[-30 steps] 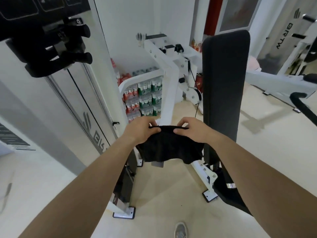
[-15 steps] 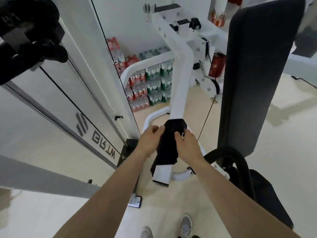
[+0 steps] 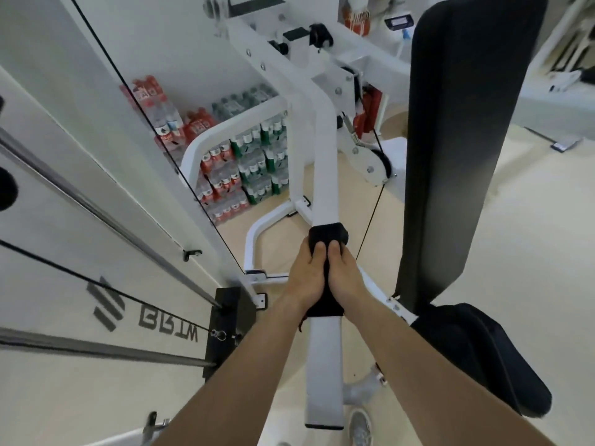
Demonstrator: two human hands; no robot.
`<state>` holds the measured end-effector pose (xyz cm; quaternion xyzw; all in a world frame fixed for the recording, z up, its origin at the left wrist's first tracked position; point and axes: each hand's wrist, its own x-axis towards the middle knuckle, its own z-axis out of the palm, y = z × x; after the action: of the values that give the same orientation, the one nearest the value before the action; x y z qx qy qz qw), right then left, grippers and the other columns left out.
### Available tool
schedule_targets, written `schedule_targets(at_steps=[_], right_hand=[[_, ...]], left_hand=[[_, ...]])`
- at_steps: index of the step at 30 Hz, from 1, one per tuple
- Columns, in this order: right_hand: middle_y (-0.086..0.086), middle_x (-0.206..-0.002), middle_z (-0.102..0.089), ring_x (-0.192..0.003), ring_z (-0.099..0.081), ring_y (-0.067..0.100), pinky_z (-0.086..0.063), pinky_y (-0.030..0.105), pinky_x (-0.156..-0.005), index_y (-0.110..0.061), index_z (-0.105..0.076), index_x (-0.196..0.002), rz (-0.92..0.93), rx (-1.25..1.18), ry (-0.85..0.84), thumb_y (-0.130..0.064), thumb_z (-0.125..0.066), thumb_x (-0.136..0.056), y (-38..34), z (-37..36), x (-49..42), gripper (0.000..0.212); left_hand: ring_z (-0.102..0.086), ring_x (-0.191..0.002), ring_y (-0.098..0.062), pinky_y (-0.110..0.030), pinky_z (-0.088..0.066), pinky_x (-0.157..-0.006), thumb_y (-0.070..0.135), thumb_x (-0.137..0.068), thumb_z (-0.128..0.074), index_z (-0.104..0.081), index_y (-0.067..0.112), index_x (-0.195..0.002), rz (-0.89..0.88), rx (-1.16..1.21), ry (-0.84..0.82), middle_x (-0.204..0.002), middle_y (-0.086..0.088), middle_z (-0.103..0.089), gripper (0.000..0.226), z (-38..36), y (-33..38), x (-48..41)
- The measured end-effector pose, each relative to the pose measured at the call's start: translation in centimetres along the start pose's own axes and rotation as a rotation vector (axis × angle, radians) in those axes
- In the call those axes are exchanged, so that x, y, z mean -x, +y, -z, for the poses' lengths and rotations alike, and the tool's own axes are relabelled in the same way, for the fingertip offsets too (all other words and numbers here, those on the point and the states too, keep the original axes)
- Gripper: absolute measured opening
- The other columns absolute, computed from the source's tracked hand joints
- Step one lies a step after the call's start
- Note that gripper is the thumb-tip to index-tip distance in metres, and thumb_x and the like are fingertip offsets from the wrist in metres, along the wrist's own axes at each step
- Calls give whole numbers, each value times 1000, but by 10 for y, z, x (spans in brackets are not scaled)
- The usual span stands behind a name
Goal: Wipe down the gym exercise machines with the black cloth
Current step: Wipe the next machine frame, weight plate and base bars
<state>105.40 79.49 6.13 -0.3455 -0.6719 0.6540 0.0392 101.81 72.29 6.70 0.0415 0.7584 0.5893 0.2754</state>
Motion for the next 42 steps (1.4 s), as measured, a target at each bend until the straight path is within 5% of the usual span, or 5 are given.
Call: schedule_targets(at_steps=[3, 14, 20, 25, 42], right_hand=[[2, -115, -62, -103, -57, 19, -41, 29, -90, -17, -54, -135, 38, 69, 17, -39, -29, -109, -23, -1, -42, 42], [8, -115, -66, -104, -62, 26, -48, 36, -93, -12, -60, -131, 84, 130, 20, -36, -29, -108, -44, -2, -90, 45], [1, -103, -62, -94, -59, 17, -40, 28, -82, -16, -56, -126, 86, 167, 26, -34, -29, -109, -8, 0, -11, 36], [2, -107, -65, -105, -63, 22, -47, 36, -94, -19, -57, -125, 86, 163, 34, -37, -29, -109, -2, 0, -8, 36], [12, -123, -65, -111, -61, 29, -47, 45, -102, -12, -56, -132, 116, 182, -18, -39, -29, -107, -102, -3, -212, 45]], left_hand=[[-62, -108, -13, -31, -47, -97, 38, -108, -35, -53, 24, -135, -14, -22, 10, -120, 3, -65, 35, -2, 17, -46], [-61, -109, -23, -35, -46, -91, 35, -107, -38, -54, 15, -131, -30, -33, -1, -120, -6, -64, 35, 1, 43, -93], [-61, -102, -8, -21, -44, -78, 36, -108, -34, -50, 22, -134, -42, 8, -58, -114, 4, -64, 33, 5, -3, -19], [-59, -98, -3, -15, -42, -73, 36, -108, -34, -50, 23, -135, -15, 36, -64, -115, 4, -65, 34, 5, -6, -17], [-60, -92, -10, -29, -45, -81, 40, -107, -38, -56, 20, -125, -10, -11, 15, -102, 6, -63, 32, -1, 86, -213]])
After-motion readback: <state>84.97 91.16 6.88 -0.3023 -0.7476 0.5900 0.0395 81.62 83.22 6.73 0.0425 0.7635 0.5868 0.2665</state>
